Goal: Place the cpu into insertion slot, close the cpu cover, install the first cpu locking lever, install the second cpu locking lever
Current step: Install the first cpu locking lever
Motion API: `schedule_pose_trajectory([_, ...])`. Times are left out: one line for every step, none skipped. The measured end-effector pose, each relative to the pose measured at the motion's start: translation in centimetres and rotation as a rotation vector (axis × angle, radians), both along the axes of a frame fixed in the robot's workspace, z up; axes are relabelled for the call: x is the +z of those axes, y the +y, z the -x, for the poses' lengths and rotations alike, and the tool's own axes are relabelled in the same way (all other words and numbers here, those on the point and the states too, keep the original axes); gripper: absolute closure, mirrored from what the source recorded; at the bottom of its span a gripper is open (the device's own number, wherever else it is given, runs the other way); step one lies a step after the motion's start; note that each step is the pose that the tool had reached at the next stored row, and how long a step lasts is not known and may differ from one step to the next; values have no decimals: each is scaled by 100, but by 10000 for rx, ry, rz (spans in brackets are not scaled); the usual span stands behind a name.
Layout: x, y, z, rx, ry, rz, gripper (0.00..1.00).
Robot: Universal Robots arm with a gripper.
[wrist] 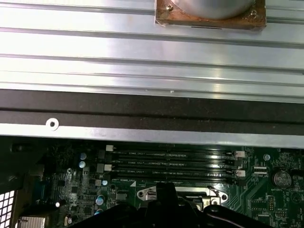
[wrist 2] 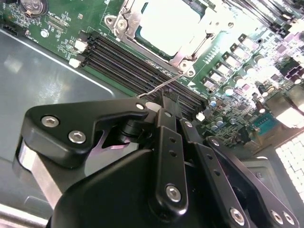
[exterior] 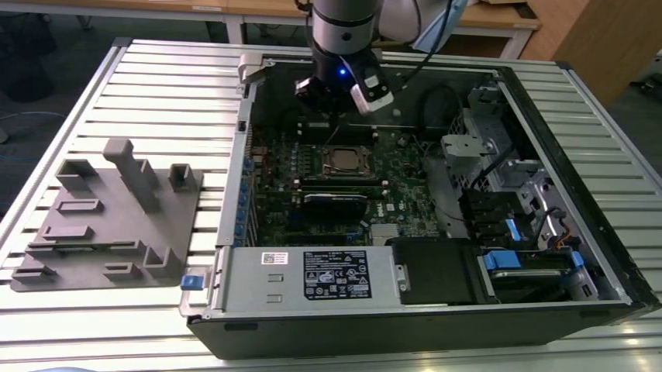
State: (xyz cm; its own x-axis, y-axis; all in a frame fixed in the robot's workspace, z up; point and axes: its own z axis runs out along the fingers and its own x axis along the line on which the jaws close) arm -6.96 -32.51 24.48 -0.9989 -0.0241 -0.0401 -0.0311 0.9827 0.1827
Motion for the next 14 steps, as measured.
schedule_pose_trajectory([-6, 1, -4, -1, 0, 6, 89])
schedule_pose_trajectory([-13, 2, -11, -5, 0, 17, 89])
schedule_pose_trajectory([-21, 4, -21, -7, 0, 30, 89])
schedule_pose_trajectory([-27, 5, -32, -9, 0, 42, 89])
schedule_pose_trajectory([-34, 7, -41, -11, 0, 59, 89])
schedule_pose_trajectory([-39, 9, -49, -13, 1, 81, 89])
schedule_pose_trajectory([-43, 12, -56, -15, 0, 104, 89])
schedule_pose_trajectory([-47, 15, -61, -18, 0, 130, 89])
schedule_pose_trajectory([-51, 18, -67, -20, 0, 155, 89])
schedule_pose_trajectory([-54, 21, -72, -22, 0, 180, 89])
schedule_pose_trajectory([-58, 24, -77, -22, 0, 206, 89])
schedule_pose_trajectory([-61, 28, -84, -23, 0, 234, 89])
schedule_pose_trajectory([-65, 31, -89, -24, 0, 258, 89])
schedule_pose_trajectory([-68, 33, -96, -25, 0, 280, 89])
